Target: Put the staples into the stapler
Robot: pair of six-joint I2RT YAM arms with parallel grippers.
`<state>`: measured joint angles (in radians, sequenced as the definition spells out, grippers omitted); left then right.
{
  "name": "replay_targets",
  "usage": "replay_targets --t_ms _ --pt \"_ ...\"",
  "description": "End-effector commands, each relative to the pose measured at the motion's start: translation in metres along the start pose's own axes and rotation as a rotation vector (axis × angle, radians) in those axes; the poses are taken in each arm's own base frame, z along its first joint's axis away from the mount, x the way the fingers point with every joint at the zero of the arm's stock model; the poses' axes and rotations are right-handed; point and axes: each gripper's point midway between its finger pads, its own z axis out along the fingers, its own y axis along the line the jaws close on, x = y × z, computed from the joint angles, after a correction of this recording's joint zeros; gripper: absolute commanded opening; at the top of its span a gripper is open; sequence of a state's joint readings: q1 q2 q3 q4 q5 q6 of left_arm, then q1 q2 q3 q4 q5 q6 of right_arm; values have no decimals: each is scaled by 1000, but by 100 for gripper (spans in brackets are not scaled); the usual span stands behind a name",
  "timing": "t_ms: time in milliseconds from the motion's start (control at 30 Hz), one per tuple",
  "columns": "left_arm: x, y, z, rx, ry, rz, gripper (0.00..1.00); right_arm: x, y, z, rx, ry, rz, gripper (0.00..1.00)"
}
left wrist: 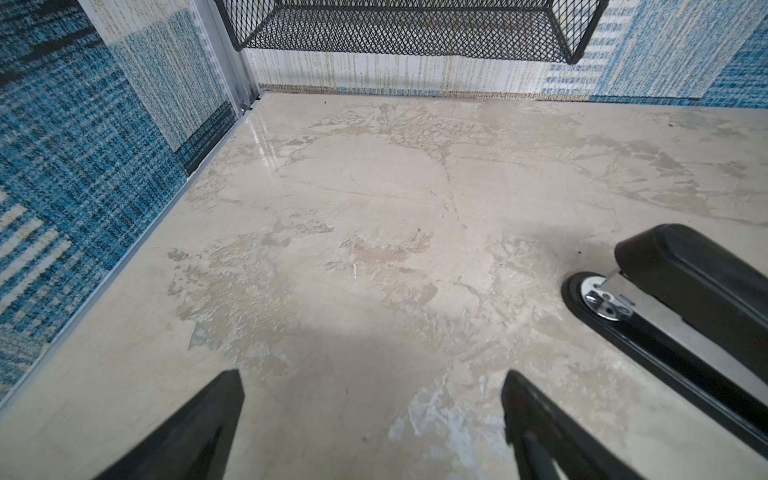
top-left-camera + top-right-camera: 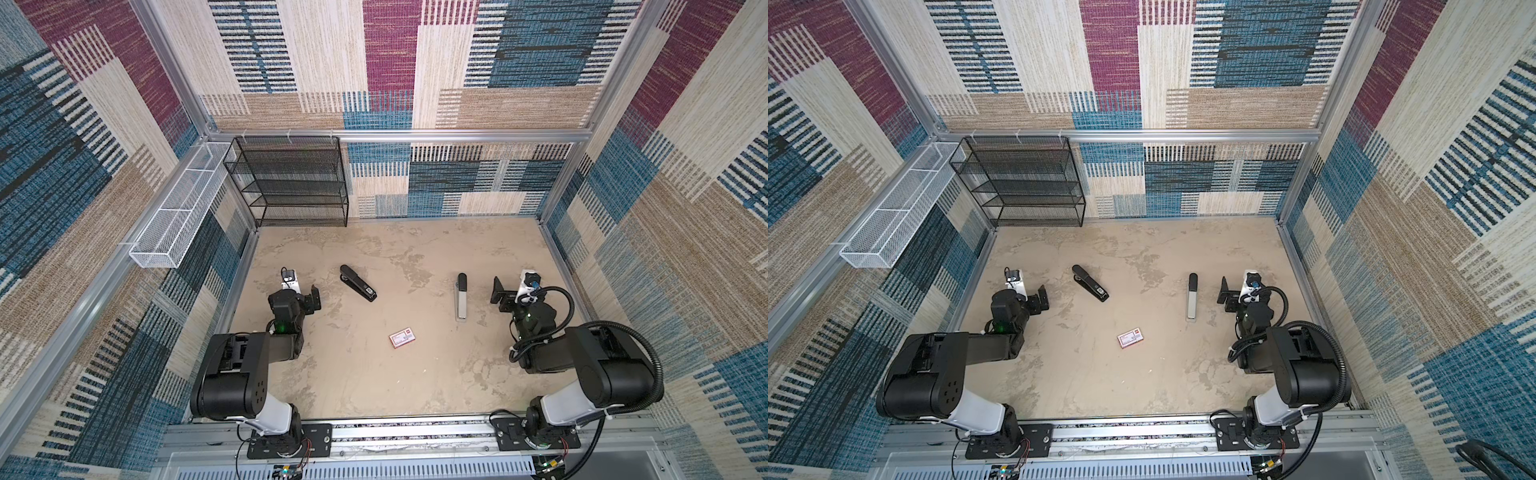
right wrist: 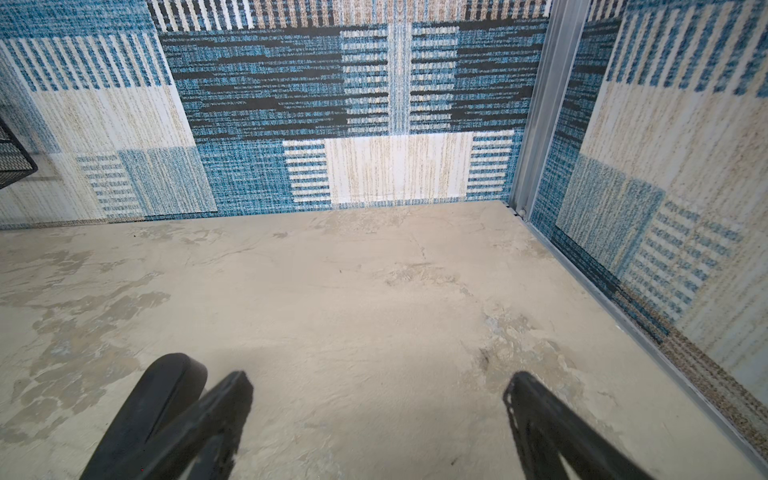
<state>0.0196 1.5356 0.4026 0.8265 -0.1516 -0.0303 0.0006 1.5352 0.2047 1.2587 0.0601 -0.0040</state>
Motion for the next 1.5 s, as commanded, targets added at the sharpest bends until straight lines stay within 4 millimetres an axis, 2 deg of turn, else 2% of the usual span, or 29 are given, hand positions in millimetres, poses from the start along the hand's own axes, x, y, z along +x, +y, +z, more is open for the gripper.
replay_targets --t_ms 0,100,200,300,367,433,500,567,667,767,900,933,1000,1167,1300,1467 --pt "-8 -1 -1 6 -30 -16 100 -9 1 -1 -5 -35 -1 100" --pt "-14 1 -3 0 -26 -15 100 -17 -1 4 12 -25 5 100" --pt "-26 6 -4 -36 47 -12 100 -33 2 13 2 9 -5 100" --pt "-44 11 -10 -75 70 -26 100 -54 0 9 16 -23 45 100" --pt "-61 12 -16 -82 72 -110 100 -70 3 4 -3 -51 99 100" --pt "-76 1 -20 -10 81 -242 100 -80 -8 0 57 -43 269 100" --pt "-81 -12 -23 55 132 -379 99 -71 -24 -4 171 26 468 100" --pt "-86 -32 -23 163 196 -413 98 -74 -12 -3 103 57 478 100" --pt "-78 -56 -22 252 338 -482 76 -80 12 -3 -30 103 471 96" --pt "-58 -76 -26 282 465 -535 69 -75 28 -2 -106 193 473 90" --pt "-31 -110 -38 305 579 -534 70 -66 41 -7 -165 262 483 89" --pt "-25 -119 -41 301 603 -520 72 -62 44 -9 -179 282 489 96" --pt "-17 -135 -45 296 641 -485 75 -56 49 -12 -201 311 500 96" --pt "1 -169 -37 263 715 -420 81 -37 61 -20 -232 370 515 96" --pt "15 -181 -22 188 770 -356 82 -30 68 -24 -241 392 513 95" --pt "26 -184 -3 96 804 -285 80 -27 77 -29 -263 405 504 95"
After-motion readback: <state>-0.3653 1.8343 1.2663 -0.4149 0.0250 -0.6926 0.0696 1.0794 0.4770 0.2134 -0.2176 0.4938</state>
